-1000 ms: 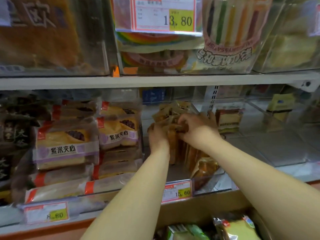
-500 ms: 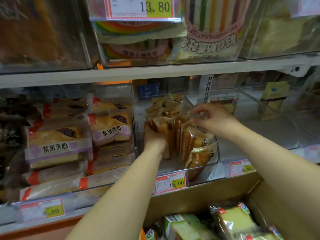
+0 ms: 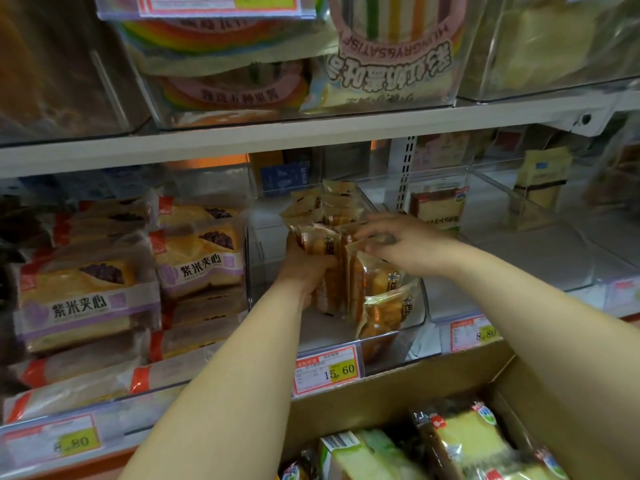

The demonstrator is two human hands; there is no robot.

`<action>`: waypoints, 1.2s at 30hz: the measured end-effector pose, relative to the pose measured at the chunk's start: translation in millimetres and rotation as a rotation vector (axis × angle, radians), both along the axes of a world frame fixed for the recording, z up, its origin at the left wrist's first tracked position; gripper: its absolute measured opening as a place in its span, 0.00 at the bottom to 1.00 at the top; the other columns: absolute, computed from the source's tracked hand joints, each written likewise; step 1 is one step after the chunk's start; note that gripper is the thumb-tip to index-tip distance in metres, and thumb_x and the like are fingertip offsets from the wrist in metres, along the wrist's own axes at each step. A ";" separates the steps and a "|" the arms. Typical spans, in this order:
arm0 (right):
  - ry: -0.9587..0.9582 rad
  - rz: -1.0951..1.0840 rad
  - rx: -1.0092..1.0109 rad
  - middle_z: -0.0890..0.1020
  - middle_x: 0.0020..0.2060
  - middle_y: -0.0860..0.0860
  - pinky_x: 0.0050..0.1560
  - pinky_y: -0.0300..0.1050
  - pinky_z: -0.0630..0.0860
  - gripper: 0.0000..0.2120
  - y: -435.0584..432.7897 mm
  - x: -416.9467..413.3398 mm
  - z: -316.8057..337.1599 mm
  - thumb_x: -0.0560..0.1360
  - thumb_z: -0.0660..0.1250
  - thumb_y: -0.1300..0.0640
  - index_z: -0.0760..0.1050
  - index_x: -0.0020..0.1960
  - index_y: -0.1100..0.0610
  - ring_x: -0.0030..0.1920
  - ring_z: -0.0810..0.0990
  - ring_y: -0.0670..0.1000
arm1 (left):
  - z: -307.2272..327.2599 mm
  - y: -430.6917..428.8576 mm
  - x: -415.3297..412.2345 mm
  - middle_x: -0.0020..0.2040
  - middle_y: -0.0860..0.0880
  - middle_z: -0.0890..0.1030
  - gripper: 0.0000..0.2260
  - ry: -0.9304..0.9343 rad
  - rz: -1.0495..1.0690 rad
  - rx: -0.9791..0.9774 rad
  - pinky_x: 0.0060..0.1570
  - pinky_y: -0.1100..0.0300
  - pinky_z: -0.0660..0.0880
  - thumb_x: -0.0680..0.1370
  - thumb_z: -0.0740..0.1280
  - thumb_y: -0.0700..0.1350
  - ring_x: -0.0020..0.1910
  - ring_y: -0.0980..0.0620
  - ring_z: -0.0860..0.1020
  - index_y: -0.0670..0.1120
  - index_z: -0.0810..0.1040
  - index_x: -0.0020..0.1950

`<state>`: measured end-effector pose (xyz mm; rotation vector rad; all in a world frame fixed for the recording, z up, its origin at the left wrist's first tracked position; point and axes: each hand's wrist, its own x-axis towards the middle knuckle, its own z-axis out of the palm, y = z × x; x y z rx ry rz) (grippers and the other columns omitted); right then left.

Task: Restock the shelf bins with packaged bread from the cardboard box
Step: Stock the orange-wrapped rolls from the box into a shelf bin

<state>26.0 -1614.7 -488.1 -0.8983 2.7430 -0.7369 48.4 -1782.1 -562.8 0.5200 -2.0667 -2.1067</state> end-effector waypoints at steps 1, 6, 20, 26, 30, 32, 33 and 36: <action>0.006 0.002 0.017 0.61 0.74 0.47 0.69 0.42 0.54 0.15 -0.4 -0.6 0.8 0.79 0.62 0.52 0.73 0.66 0.46 0.74 0.58 0.49 | 0.8 1.0 -2.0 0.61 0.47 0.78 0.39 0.005 -0.018 -0.019 0.60 0.43 0.75 0.62 0.77 0.38 0.60 0.46 0.77 0.50 0.66 0.70; 0.058 -0.014 0.121 0.63 0.72 0.49 0.71 0.48 0.55 0.16 -2.7 -2.8 2.6 0.79 0.60 0.48 0.72 0.67 0.46 0.73 0.57 0.52 | -20.7 -1.4 -20.3 0.58 0.48 0.81 0.42 0.006 -0.033 -0.075 0.57 0.42 0.76 0.54 0.79 0.49 0.58 0.47 0.79 0.51 0.71 0.67; 0.032 -0.047 0.163 0.61 0.71 0.51 0.71 0.47 0.53 0.18 -9.2 5.5 2.1 0.80 0.58 0.48 0.69 0.70 0.45 0.73 0.54 0.55 | -3.0 10.7 1.3 0.68 0.49 0.73 0.37 0.047 0.036 -0.210 0.67 0.46 0.68 0.70 0.75 0.44 0.66 0.47 0.71 0.52 0.60 0.74; 0.026 -0.050 0.153 0.61 0.71 0.51 0.71 0.48 0.54 0.18 -8.4 7.4 4.0 0.80 0.58 0.48 0.69 0.70 0.45 0.73 0.54 0.55 | 1.3 12.2 8.8 0.69 0.47 0.72 0.38 0.067 0.071 -0.175 0.68 0.45 0.67 0.70 0.75 0.42 0.67 0.46 0.70 0.52 0.58 0.74; 0.049 -0.045 0.167 0.61 0.72 0.52 0.71 0.48 0.53 0.18 -8.9 8.1 3.2 0.80 0.57 0.49 0.69 0.69 0.45 0.73 0.55 0.56 | 7.1 12.5 12.6 0.66 0.45 0.71 0.35 0.072 0.125 -0.162 0.59 0.56 0.69 0.73 0.71 0.39 0.60 0.49 0.72 0.48 0.53 0.72; 0.047 -0.048 0.166 0.61 0.72 0.52 0.72 0.48 0.53 0.18 -9.0 7.5 3.2 0.80 0.57 0.48 0.69 0.70 0.45 0.73 0.54 0.56 | 8.0 12.8 13.8 0.66 0.45 0.72 0.33 0.029 0.089 -0.215 0.60 0.55 0.70 0.73 0.71 0.40 0.61 0.47 0.73 0.47 0.57 0.73; 0.046 -0.050 0.167 0.61 0.72 0.52 0.72 0.49 0.53 0.18 -8.8 7.2 3.1 0.80 0.58 0.48 0.69 0.70 0.45 0.73 0.54 0.56 | 7.3 13.2 13.8 0.67 0.46 0.72 0.33 0.016 0.075 -0.228 0.63 0.52 0.70 0.73 0.72 0.41 0.64 0.46 0.72 0.48 0.59 0.73; 0.046 -0.047 0.176 0.61 0.72 0.53 0.72 0.49 0.52 0.18 -8.5 6.4 3.1 0.80 0.57 0.48 0.69 0.70 0.45 0.73 0.54 0.57 | 6.4 13.4 14.9 0.65 0.47 0.75 0.29 -0.016 0.060 -0.227 0.63 0.52 0.70 0.72 0.72 0.41 0.64 0.46 0.73 0.49 0.67 0.71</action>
